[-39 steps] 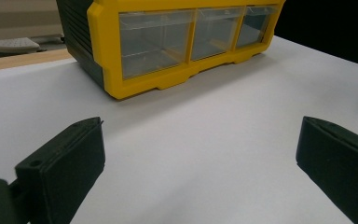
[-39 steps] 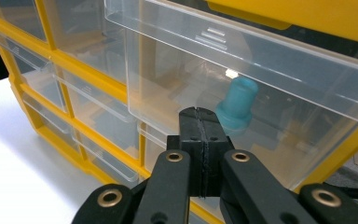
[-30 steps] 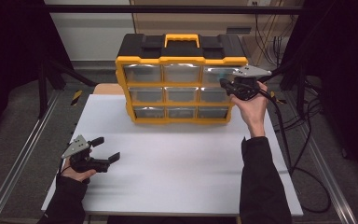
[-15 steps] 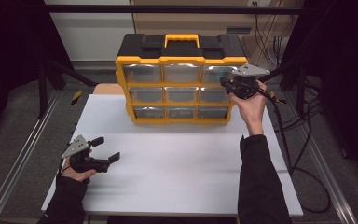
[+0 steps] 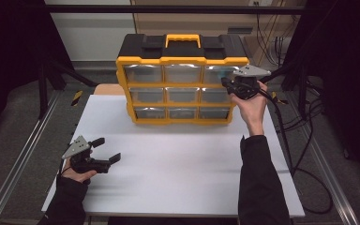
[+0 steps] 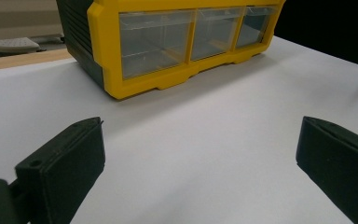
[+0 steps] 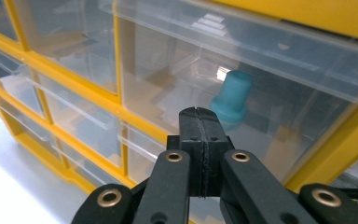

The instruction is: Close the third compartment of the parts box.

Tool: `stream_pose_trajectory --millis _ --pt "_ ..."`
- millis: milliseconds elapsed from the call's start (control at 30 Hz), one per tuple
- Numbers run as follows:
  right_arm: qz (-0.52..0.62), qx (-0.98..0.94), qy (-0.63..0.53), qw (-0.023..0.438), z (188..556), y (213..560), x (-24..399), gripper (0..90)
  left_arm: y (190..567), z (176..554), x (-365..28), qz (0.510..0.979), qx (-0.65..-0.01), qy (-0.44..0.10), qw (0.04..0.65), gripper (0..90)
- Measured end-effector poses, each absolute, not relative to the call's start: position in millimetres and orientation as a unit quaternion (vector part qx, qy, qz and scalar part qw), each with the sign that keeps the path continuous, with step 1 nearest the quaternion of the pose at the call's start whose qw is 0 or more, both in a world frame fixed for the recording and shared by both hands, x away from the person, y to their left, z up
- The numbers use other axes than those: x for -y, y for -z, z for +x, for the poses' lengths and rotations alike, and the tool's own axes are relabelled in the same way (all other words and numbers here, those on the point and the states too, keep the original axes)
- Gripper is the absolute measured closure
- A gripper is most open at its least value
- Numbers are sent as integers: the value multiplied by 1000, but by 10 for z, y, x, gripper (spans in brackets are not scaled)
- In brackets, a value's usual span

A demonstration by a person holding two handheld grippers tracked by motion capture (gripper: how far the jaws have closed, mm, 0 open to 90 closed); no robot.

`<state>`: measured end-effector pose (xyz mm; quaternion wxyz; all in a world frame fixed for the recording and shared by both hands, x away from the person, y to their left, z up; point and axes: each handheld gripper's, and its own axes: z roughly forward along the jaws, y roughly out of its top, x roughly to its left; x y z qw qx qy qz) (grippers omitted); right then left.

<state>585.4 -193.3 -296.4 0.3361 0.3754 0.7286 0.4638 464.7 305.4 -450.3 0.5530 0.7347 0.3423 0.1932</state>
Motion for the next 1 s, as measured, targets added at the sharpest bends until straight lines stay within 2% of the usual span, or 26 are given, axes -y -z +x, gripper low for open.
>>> stream_pose_trajectory --millis 233,333,467,667,800,1000 --pt "362 -727 -480 331 5737 3017 1928 900 4507 4651 -3050 735 -343 -193 552 8" --pt "358 -723 -493 324 5657 3039 1943 857 4507 4652 -3052 735 -343 -193 553 9" --pt "355 -721 -504 317 5548 3055 1951 707 4508 4653 -3054 734 -344 -193 553 8" --pt "358 -714 -524 297 5399 3066 1976 373 4509 4653 -3050 734 -344 -192 553 8" --pt "354 -720 -526 282 5316 3105 1991 243 4512 4653 -3050 735 -344 -192 552 8" --pt "348 -718 -536 275 5212 3156 2006 123 4514 4654 -3048 735 -344 -192 552 8"
